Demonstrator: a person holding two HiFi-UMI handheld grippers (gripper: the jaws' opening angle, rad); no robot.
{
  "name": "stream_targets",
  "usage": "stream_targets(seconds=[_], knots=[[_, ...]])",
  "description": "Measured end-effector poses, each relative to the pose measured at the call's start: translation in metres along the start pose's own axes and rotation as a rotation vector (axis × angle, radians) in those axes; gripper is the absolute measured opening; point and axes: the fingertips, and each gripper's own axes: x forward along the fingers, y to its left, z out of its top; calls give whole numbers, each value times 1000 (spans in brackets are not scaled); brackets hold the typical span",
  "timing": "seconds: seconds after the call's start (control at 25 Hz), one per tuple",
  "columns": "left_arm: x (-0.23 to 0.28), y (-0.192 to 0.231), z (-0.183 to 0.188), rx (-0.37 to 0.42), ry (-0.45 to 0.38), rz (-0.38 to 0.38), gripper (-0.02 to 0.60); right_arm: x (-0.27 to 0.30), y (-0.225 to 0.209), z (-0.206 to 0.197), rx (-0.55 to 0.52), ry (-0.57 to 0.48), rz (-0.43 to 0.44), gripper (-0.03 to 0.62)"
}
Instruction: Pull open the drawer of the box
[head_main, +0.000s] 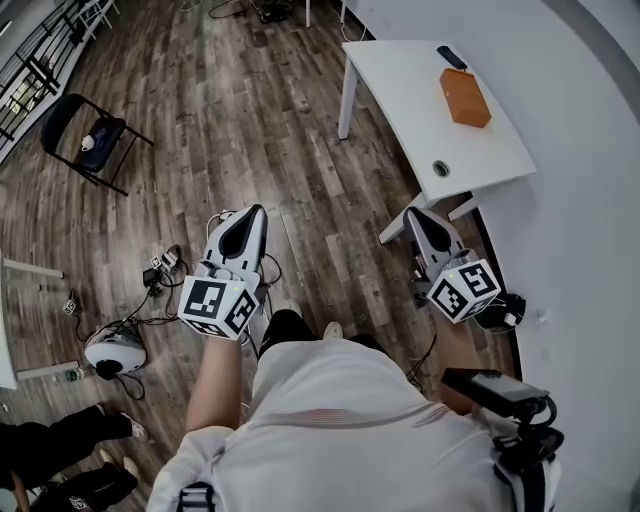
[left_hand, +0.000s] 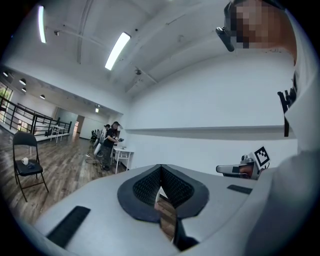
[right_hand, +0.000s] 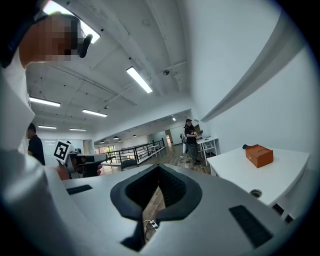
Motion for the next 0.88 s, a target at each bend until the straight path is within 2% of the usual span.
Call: stream_targets(seconds=[0.4,0.64,0.88], knots=[[108,70,2,-18,8,-51,9,92,-62,9,-8,11,-62,2],[178,148,28,9,15,-81,9,185,-89,29,-5,-5,-101,2],[232,233,53,24,21,-105,9,271,-98,48,-11,-30,-139,2]])
